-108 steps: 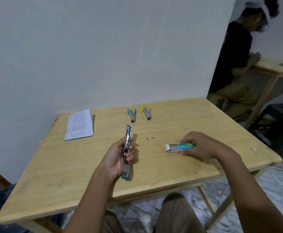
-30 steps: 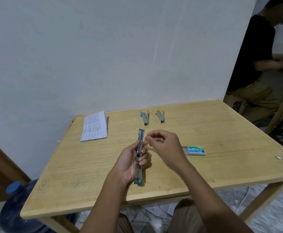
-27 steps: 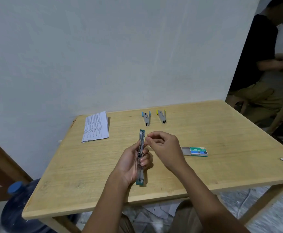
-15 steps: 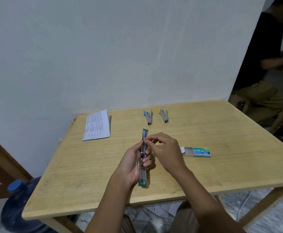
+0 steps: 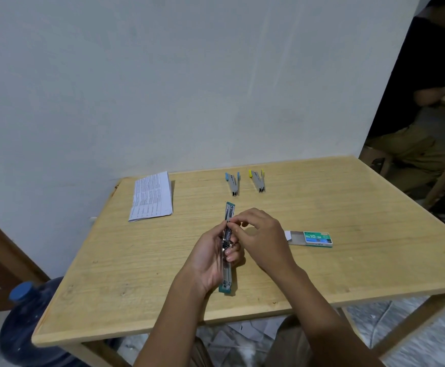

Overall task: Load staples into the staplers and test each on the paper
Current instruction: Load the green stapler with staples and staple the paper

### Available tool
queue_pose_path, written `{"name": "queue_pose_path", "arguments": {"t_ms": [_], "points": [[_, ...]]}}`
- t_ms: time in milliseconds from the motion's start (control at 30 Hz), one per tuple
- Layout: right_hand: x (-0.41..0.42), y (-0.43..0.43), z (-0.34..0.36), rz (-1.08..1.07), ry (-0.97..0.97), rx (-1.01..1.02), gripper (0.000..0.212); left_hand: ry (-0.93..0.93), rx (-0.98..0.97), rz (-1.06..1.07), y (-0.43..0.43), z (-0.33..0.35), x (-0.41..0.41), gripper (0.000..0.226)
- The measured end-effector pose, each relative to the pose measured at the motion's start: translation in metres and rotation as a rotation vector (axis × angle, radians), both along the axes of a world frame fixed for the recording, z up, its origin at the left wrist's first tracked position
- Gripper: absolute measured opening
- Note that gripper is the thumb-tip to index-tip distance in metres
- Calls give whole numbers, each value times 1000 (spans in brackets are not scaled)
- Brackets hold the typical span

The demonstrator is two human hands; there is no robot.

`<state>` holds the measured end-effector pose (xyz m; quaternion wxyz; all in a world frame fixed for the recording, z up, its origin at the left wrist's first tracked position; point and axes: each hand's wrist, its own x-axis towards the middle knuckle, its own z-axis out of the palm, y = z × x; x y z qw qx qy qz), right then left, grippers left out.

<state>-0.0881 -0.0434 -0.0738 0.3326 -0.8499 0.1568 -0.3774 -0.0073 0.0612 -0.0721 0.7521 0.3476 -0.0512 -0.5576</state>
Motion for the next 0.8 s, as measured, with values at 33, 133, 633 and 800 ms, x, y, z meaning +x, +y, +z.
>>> {"name": "queue_pose_path", "arguments": {"t_ms": [33,133,633,800], "points": [[1,0,0,6,1,18,9,7,-3,5,0,0,0,32],[2,-1,0,15,4,60,11,17,-7,7,1,2,-1,29],[-2,-2,2,13,14,33,14,16,-8,2,1,2,-1,23],[-2,-4,3,12,25,18,11,10,-11,-2,0,2,-1,25]]}}
